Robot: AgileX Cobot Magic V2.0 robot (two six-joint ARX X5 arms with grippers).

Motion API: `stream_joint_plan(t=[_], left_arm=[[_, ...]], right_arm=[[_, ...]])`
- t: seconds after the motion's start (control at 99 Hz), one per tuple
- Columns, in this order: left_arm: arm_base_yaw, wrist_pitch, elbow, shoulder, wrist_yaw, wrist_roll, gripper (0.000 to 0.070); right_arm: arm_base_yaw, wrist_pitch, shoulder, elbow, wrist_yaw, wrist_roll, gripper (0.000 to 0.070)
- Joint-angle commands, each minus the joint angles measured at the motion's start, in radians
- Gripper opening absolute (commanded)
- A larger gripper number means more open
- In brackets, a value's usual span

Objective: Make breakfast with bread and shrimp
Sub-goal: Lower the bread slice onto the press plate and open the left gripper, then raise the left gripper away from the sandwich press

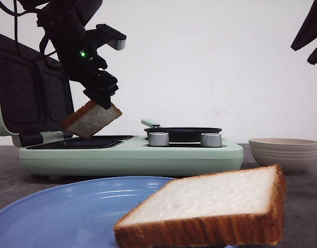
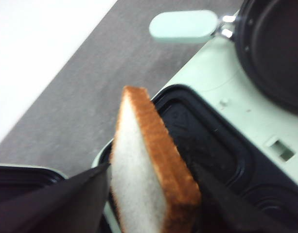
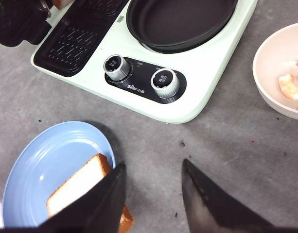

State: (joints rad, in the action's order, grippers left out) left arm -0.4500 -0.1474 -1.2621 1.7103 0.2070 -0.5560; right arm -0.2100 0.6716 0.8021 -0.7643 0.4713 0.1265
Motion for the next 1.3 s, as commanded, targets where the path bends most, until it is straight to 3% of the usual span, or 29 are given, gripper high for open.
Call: stream_joint_plan(t=[0.0,0.283,0.717,0.858,1.292], left_arm=[[-0.003,0.005,-0.026,0.024,-0.01,0.039,0.0318],[-0.002,0.006,-0.026,0.027,-0.08,0.052,0.0317],[-0.002,0.05,-0.031,0.065,-0.078,0.053,0.0314],[-0.004,0.033,-0.082,0.06,-0.068,0.106,0.0314],[-0.004,-0.354,-0.382,0.003,-0.069,0.333,0.0312]], right_arm=[[-0.003,-0.005,0.006,-0.014,0.0,-0.014,0.0215],[-0.003,-0.005,0.006,-0.014,0.0,-0.014,0.0215],[-0.003,-0.005,0.006,-0.014,0.0,-0.014,0.0215],[-0.003,-0.005,0.006,-0.014,0.0,-0.014,0.0215],[-0.003,-0.013,0.006,-0.014,0.0,-0.014,0.0215]])
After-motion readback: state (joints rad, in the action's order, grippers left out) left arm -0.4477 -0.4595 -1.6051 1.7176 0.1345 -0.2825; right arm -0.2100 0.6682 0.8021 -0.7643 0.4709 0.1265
